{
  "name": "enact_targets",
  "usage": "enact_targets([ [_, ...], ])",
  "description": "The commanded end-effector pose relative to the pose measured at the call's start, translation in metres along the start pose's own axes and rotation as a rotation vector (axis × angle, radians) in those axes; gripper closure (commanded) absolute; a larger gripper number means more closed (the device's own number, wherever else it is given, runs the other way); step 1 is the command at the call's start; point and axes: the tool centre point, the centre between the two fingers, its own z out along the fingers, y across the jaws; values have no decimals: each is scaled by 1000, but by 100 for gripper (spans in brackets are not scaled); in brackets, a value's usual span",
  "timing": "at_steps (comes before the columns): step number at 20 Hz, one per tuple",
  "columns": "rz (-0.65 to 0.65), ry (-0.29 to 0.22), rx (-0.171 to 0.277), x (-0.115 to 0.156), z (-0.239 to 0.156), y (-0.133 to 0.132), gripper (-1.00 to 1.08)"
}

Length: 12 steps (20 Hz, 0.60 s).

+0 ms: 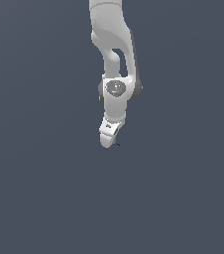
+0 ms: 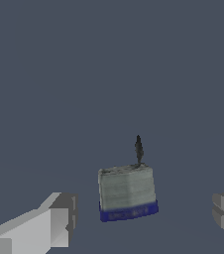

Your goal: Pick up the object and move it to a goal position.

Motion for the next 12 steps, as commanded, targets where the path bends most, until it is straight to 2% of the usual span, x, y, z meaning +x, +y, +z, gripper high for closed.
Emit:
enact_targets([
  [1, -41, 2, 1, 1, 2, -3, -92],
  [12, -86, 4, 2, 1, 6, -8, -92],
])
